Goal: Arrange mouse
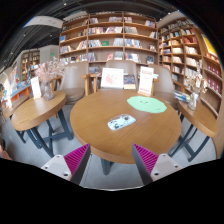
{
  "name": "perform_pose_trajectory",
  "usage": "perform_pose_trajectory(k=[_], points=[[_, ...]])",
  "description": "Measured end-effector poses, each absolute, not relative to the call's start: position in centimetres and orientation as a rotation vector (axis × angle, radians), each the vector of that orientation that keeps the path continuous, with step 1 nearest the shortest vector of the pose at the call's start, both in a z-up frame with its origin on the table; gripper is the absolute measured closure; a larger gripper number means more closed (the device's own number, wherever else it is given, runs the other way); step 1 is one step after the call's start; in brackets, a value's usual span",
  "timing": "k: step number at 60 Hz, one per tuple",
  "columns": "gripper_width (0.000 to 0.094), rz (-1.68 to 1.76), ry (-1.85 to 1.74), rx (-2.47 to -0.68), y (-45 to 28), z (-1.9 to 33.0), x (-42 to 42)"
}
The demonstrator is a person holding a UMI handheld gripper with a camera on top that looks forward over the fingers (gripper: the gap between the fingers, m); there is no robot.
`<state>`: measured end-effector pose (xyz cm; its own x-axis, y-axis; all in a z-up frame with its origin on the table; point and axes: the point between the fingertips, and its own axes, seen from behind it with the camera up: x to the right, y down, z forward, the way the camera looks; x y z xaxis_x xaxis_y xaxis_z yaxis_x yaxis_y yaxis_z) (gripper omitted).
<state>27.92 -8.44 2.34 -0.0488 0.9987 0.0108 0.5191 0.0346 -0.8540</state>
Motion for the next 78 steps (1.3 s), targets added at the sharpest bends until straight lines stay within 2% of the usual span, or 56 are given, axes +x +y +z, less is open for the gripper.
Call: perform_pose_trajectory(k=[15,42,78], points=[[0.0081,0.907,-1.586,-1.519,-8.8,0.7,22.7],[0.0081,0.854,-1.579,-1.647,-8.0,-1.0,15.2],[0.0086,0.877,-1.647,-1.681,-9.6,-1.1,7.2]])
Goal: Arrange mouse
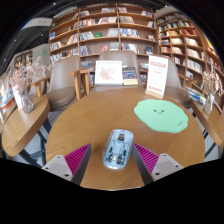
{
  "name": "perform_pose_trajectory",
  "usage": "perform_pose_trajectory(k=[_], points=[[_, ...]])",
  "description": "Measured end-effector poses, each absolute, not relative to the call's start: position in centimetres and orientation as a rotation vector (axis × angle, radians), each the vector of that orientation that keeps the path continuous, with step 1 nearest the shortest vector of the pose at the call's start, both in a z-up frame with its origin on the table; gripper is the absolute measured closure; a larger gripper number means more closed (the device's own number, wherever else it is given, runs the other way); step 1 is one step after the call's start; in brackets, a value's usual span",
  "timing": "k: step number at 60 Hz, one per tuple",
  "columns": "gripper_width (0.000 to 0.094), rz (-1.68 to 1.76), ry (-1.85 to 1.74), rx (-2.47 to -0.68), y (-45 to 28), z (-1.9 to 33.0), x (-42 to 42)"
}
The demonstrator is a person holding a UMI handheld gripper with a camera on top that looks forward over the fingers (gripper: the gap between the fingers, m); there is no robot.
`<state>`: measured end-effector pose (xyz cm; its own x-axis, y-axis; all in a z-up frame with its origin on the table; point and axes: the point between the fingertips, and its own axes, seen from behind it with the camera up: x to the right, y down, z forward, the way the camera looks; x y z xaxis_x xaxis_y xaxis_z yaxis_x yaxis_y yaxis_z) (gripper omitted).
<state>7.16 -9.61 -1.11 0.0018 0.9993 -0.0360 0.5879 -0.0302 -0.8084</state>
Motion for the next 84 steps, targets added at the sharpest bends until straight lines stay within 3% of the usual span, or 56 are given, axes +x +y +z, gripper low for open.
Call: perform_pose_trajectory(k=[17,24,28,30,36,41,52,58,62,68,75,84], points=[[0.0106,0.858,-1.676,-1.658,-10.0,-1.3,5.6],[0.0159,0.832,-1.665,-1.664,-9.7,-1.3,5.3],[0.0266,0.824,-1.653,-1.671,-9.4,-1.4,5.2],[0.0475,0.819,-1.644,-1.669,-9.0,-1.4,4.9],[0.0506,0.808,-1.658,-1.686,-8.8,-1.2,5.0],[0.0510,0.849,-1.673,-1.655,-8.9,1.3,5.1],[0.0507,0.939,-1.591,-1.567,-4.0,10.4,1.5],[0.0507,0.898,-1.531,-1.531,1.3,12.3,-2.0],[0.0509,0.882,-1.501,-1.532,4.6,11.8,-4.3],[0.0509,0.834,-1.515,-1.567,8.6,7.3,-6.6],[0.0509,0.790,-1.546,-1.615,11.1,2.6,-8.6],[0.0491,0.796,-1.557,-1.688,12.2,-0.7,-8.9]])
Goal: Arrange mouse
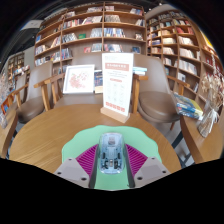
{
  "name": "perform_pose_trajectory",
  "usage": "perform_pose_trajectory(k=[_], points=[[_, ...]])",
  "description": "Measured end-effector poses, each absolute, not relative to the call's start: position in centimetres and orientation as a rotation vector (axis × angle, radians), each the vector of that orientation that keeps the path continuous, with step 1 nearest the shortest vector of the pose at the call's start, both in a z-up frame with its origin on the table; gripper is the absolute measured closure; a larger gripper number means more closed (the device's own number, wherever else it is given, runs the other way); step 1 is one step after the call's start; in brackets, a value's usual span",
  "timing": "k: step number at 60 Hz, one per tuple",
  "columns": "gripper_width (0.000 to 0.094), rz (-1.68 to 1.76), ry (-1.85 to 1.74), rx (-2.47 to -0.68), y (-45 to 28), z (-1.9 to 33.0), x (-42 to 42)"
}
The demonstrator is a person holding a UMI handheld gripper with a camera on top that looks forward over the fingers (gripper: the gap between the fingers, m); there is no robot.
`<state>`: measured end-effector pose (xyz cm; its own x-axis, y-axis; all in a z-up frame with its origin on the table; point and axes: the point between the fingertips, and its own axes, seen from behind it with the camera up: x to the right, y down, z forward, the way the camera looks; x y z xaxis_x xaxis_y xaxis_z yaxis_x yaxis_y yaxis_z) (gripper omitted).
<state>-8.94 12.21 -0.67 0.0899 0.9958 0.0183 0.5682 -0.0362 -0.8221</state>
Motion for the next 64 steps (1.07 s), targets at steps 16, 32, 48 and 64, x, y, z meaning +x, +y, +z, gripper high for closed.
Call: perform_pose_trajectory(k=[16,32,48,64], points=[[0.0074,0.793,-1.471,-1.698,13.2,2.0,-7.5],[0.0080,0.826,-1.440,-1.658,8.0,10.6,8.3],[0.0086,0.827,-1.521,-1.621,2.7,11.7,23.2],[0.0082,0.820,-1.537,-1.569,1.7,12.8,27.4]])
